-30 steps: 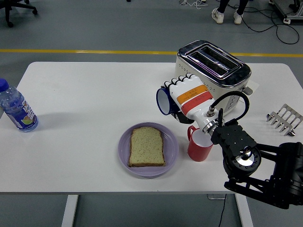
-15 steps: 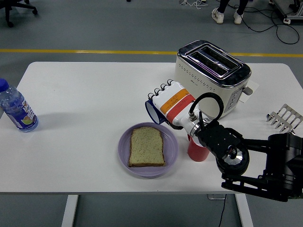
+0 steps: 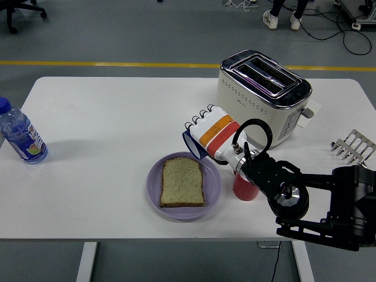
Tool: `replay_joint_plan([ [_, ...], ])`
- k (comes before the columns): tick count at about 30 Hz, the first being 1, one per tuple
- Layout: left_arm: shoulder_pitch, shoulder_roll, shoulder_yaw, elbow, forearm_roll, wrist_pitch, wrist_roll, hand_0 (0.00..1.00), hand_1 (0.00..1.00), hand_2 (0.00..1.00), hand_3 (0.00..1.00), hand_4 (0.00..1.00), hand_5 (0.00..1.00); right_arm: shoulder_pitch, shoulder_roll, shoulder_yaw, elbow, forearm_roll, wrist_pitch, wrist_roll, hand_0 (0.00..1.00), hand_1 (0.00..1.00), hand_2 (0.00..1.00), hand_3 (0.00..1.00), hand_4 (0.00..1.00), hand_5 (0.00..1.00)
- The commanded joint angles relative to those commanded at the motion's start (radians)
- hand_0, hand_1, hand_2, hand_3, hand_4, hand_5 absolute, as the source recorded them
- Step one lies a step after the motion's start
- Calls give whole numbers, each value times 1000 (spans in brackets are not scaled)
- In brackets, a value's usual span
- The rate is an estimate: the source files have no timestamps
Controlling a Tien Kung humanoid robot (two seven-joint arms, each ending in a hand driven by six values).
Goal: Pick up the cup,pour liquid into bread,place the cup on the desk
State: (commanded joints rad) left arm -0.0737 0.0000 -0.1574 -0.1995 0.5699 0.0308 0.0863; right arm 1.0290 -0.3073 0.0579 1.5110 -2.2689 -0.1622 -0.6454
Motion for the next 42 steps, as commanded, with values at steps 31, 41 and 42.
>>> replay_joint_plan([
  [31,-11,0,-31,1,24,3,-2,636,646,656,547,319,844,-380,-101,524,74,620,-483,95,533,466,565,585,604,2],
  [41,-12,0,-24,1,29,3,-2,636,644,656,546,320,844,-579,-83,764,112,921,-483,422,508,455,561,582,605,2],
  [42,-12,0,-24,1,29,3,-2,636,644,656,546,320,844,-591,-80,783,112,957,-483,459,508,455,561,582,605,2],
])
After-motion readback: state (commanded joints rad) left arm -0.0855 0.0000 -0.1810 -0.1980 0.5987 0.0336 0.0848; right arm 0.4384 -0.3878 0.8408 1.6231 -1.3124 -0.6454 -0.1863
